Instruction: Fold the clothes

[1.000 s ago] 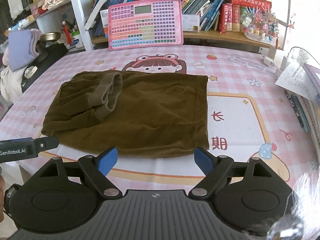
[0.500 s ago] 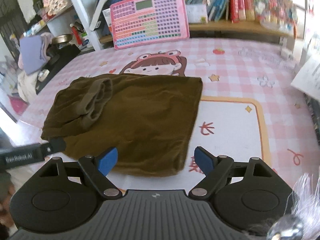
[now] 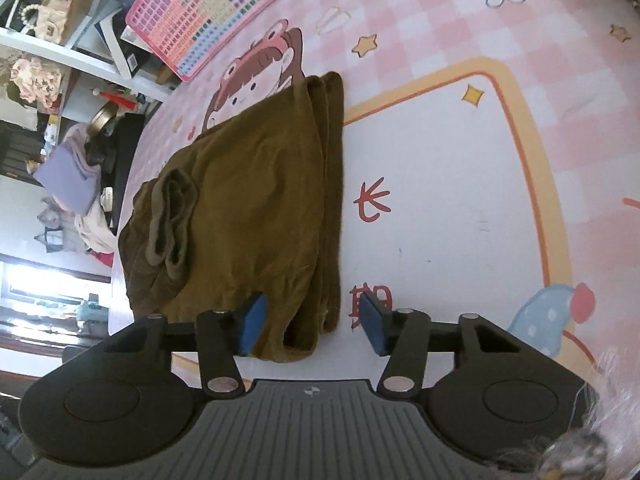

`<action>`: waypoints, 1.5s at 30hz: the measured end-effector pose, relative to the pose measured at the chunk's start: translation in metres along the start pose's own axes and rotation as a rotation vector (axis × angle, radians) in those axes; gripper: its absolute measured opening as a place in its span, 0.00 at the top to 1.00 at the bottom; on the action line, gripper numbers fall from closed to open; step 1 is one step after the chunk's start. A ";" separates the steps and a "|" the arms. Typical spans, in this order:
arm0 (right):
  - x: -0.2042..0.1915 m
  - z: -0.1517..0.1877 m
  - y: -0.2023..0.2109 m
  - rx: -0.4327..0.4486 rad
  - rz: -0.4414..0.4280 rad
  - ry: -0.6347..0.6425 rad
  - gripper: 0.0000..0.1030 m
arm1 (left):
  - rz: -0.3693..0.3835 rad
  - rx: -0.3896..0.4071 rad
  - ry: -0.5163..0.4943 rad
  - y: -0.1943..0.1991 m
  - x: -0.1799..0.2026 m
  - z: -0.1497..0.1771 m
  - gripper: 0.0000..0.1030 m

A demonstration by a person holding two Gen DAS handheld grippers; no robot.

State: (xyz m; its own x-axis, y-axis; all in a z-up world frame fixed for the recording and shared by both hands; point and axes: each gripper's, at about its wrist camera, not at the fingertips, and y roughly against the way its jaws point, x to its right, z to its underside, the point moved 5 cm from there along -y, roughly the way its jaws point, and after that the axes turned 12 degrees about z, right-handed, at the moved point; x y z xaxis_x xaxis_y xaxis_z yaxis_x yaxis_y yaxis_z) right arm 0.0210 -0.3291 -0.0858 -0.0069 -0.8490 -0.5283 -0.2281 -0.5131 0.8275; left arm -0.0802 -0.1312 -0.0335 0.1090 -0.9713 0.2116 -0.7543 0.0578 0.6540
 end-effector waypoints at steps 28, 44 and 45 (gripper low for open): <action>-0.037 -0.046 0.002 -0.093 -0.283 -0.103 0.91 | -0.035 -0.115 -0.571 -0.048 0.091 0.010 0.16; 0.006 -0.056 0.004 -0.039 -0.163 -0.245 0.29 | 0.015 -0.074 -0.695 -0.067 0.117 0.003 0.91; 0.008 -0.057 0.001 -0.043 -0.158 -0.256 0.28 | 0.026 -0.070 -0.684 -0.064 0.116 0.002 0.91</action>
State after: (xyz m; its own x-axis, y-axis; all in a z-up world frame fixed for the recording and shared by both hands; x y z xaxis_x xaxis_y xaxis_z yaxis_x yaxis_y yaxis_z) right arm 0.0759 -0.3434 -0.0783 -0.2209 -0.7014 -0.6776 -0.2044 -0.6461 0.7354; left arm -0.0209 -0.2483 -0.0522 -0.3595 -0.8952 -0.2634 -0.7049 0.0756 0.7052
